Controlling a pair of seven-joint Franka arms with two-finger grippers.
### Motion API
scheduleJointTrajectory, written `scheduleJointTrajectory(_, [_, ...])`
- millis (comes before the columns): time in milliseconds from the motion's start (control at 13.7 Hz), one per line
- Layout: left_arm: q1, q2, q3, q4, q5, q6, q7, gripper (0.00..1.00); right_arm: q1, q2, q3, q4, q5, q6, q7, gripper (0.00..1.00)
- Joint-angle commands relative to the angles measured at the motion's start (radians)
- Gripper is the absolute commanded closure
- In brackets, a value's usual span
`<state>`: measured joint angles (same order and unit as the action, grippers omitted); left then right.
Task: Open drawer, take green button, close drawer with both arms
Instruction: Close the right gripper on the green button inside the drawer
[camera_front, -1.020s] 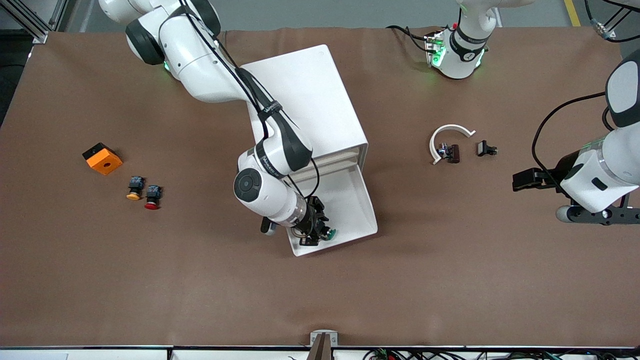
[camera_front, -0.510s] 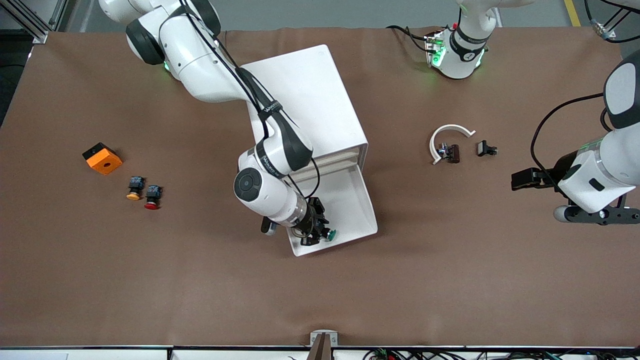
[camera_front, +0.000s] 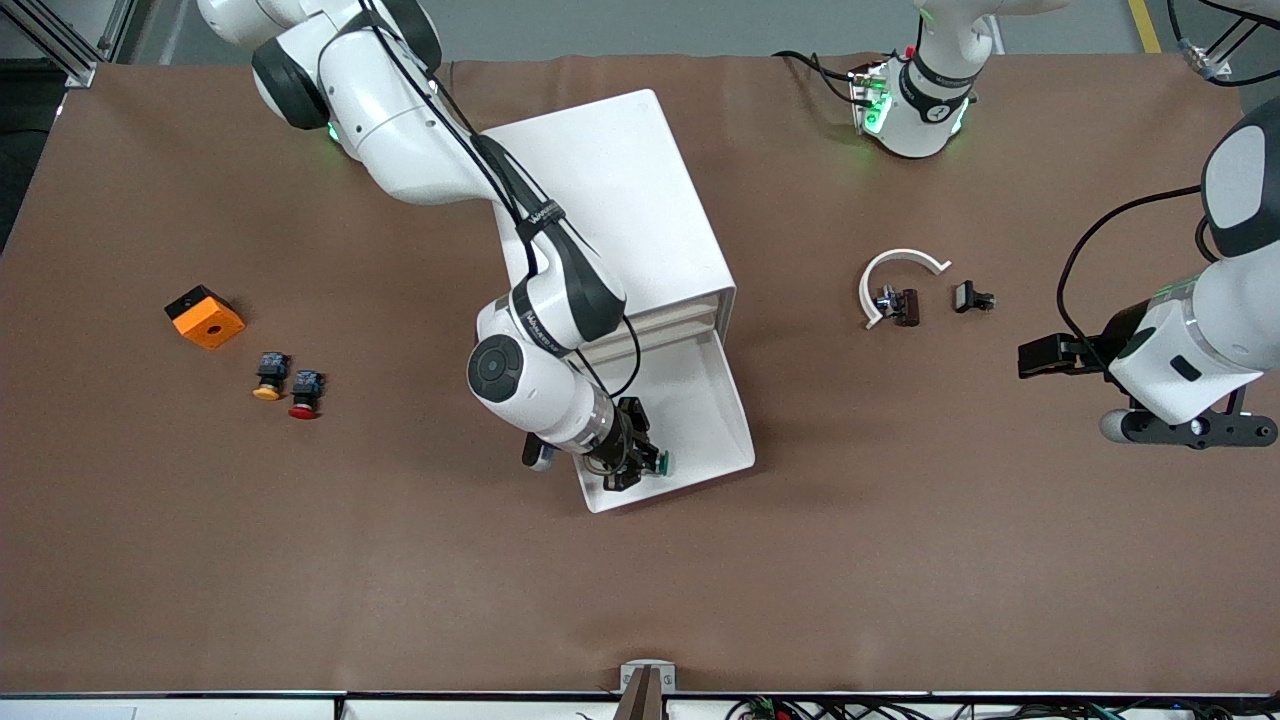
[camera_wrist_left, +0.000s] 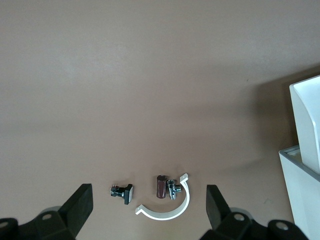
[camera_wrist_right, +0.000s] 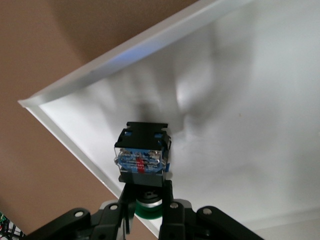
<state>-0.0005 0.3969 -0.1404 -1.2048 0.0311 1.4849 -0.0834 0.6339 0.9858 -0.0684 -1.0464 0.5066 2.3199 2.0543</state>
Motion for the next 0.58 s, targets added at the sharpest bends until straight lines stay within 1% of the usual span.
scheduleJointTrajectory(0, [0.0,-0.021,-0.007,-0.013,0.013,-0.014,-0.01,0.0,-0.002,0.002,-0.004,0.014,0.021,-0.062,0.01,1.0])
scheduleJointTrajectory(364, [-0.001,-0.02,-0.007,-0.013,0.013,-0.014,-0.01,0.0,-0.002,-0.019,0.001,0.017,0.026,-0.08,0.017,1.0])
scheduleJointTrajectory(510, [-0.001,-0.02,-0.007,-0.013,0.013,-0.014,-0.01,0.0,-0.005,-0.039,-0.002,0.022,0.088,-0.137,0.018,1.0])
